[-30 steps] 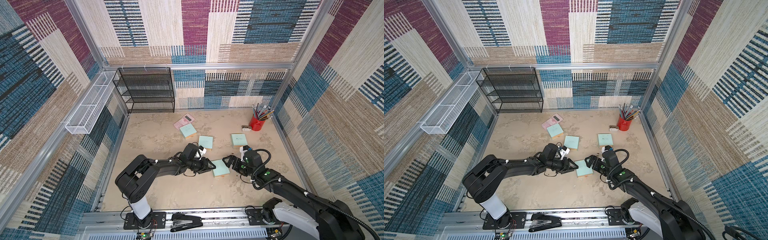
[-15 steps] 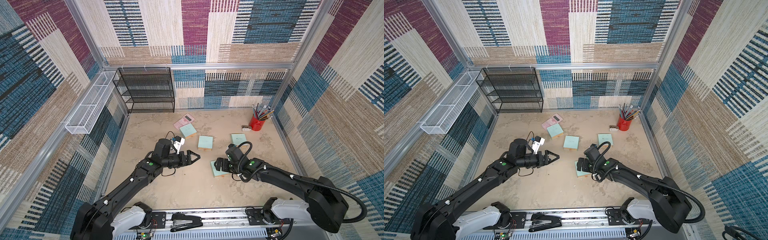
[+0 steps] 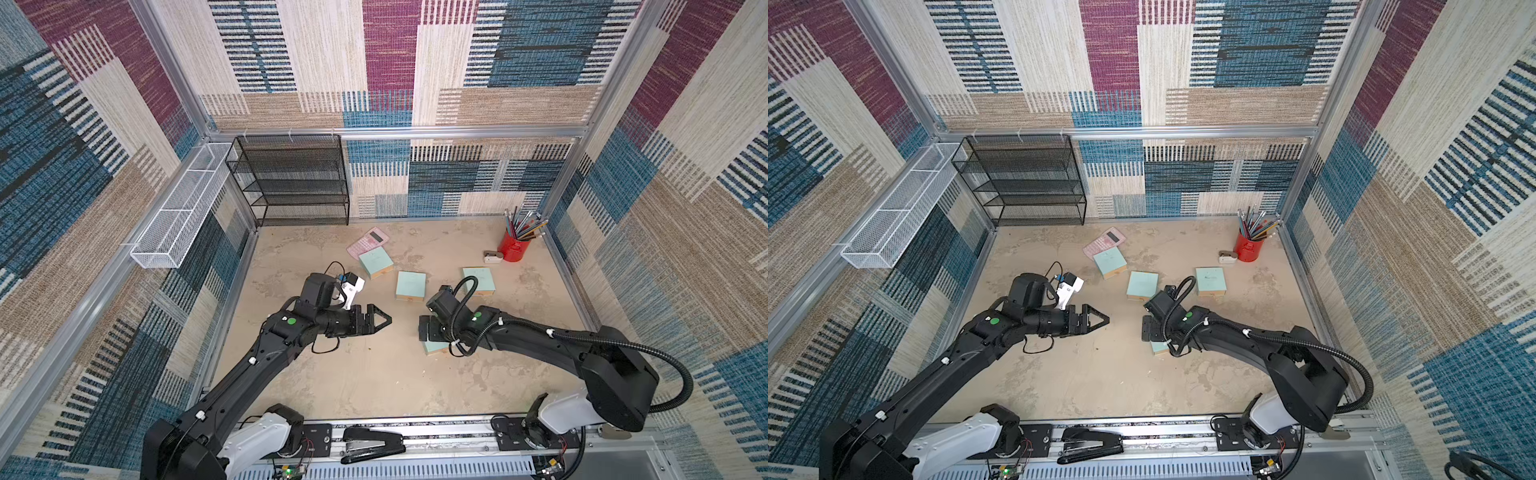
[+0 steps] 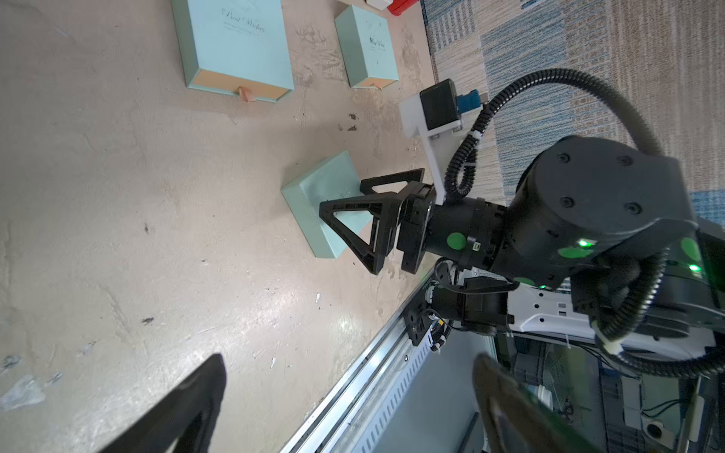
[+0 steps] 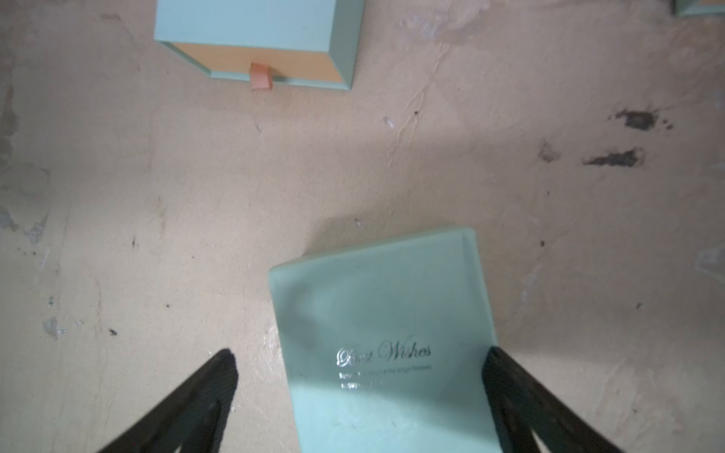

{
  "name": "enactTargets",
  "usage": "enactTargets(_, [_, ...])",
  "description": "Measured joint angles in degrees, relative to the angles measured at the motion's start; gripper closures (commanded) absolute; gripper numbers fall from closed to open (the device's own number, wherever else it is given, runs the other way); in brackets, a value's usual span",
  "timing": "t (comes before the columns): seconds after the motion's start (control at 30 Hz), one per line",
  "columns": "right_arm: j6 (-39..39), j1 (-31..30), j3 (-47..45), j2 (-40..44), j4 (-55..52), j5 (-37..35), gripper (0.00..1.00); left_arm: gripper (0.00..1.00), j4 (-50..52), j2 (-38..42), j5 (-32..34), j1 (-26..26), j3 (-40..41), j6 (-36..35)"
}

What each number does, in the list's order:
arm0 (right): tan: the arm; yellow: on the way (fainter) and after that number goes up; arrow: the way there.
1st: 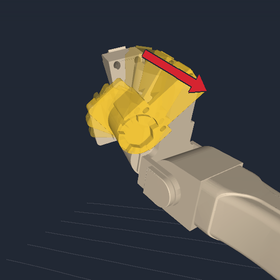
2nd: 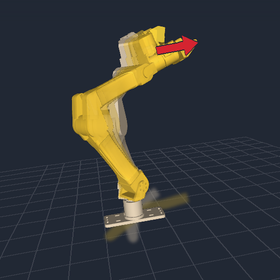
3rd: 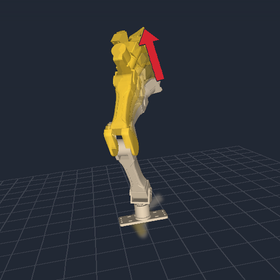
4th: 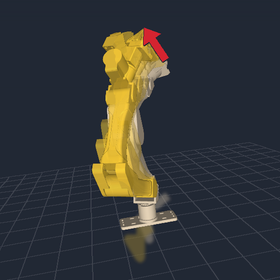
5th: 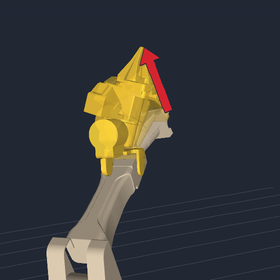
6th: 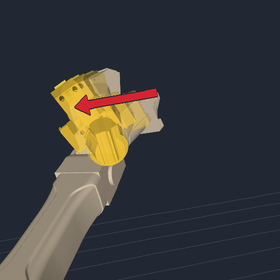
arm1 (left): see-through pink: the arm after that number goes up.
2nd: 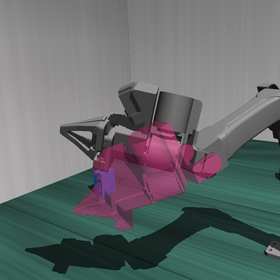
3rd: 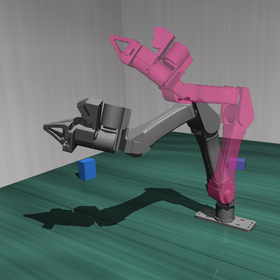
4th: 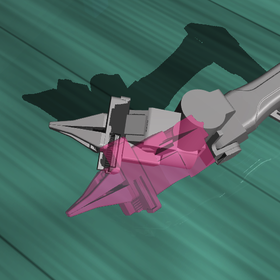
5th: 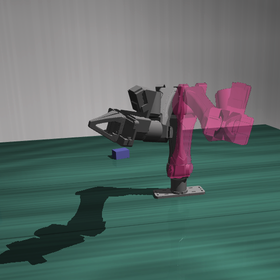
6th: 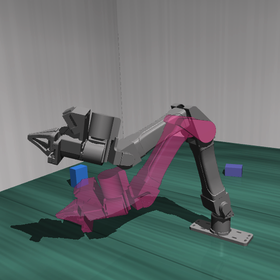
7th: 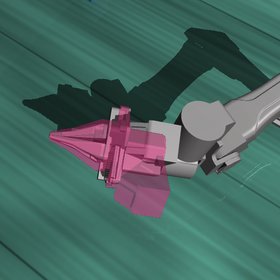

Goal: Take out the earrings from the drawer-style jewelry box
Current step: Pick up the jewelry box from the center of the board.

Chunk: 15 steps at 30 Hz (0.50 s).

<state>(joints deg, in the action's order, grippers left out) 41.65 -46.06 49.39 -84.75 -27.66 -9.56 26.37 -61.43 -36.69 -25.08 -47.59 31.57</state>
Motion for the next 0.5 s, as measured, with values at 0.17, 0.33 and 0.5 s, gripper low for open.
enactTargets(0.17, [-1.0,-0.2,0.4,0.9,-3.5,-2.1,0.01,0.01,-0.3,0.1,-1.2,0.5,0.5,0.0])
enactTargets(0.33, [-4.9,-0.3,0.2,1.6,-3.8,-2.4,0.01,0.02,-0.7,0.0,-2.0,0.6,1.0,0.2])
enactTargets(0.5, [-8.1,-0.3,-0.5,1.2,-2.9,-0.9,0.01,0.02,-1.3,-0.1,-2.7,0.7,1.3,0.3])
